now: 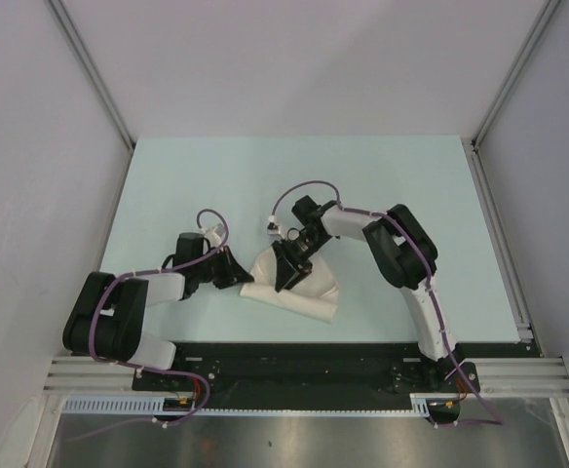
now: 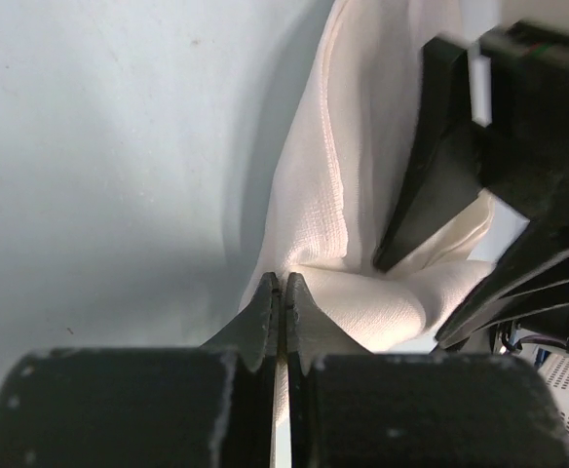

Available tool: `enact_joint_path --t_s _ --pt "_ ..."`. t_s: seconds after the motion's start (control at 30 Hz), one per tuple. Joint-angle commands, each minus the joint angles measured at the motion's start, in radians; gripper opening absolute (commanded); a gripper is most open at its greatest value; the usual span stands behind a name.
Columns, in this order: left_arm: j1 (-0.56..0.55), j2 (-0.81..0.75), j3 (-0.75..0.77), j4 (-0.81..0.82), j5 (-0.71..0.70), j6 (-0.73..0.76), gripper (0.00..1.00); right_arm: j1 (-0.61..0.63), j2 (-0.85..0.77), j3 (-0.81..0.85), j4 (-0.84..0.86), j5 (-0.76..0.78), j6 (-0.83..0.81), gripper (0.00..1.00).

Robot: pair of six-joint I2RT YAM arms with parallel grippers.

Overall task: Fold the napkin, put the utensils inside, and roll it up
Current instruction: Roll the napkin with the utensil

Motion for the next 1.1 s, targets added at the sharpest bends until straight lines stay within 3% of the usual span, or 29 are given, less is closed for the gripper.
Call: enact_joint_path --t_s 0.0,0.27,0.43,0.63,1.07 --pt "-0.003 0.006 0.017 -0.039 -0.007 0.022 0.00 -0.025 -0.174 -0.003 0.105 0.238 0.024 0.62" --pt "-0.002 0.018 0.031 -0.057 -0.029 0.028 0.00 0.103 -0.522 -0.265 0.407 0.721 -0.030 0.69" --pt "0.000 0.033 0.044 -0.071 -0.036 0.034 0.00 0.298 -0.627 -0.403 0.491 1.002 -0.114 0.69" --pt "0.000 0.049 0.055 -0.069 -0.035 0.034 0.00 0.384 -0.600 -0.419 0.512 1.085 -0.137 0.68" --pt "0.000 0.053 0.060 -0.071 -0.032 0.036 0.00 0.393 -0.488 -0.379 0.462 1.039 -0.162 0.59"
